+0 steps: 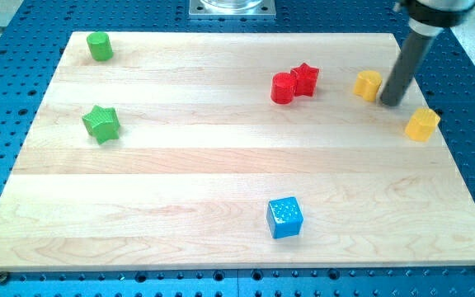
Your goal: Slide the yellow heart vertically to the top of the red star
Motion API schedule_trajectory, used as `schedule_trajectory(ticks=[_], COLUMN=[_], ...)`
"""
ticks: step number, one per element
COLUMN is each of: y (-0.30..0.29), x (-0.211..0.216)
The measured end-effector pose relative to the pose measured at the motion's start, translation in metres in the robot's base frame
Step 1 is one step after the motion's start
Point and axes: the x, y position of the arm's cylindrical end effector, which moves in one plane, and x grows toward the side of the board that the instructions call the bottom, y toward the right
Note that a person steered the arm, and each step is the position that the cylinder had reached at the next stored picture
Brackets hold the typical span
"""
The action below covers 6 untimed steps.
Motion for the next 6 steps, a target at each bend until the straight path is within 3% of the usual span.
schedule_trajectory(ticks=[1, 2, 6], y=[-0.012, -0.019, -0.097], x=[-0.025, 0.013, -0.059])
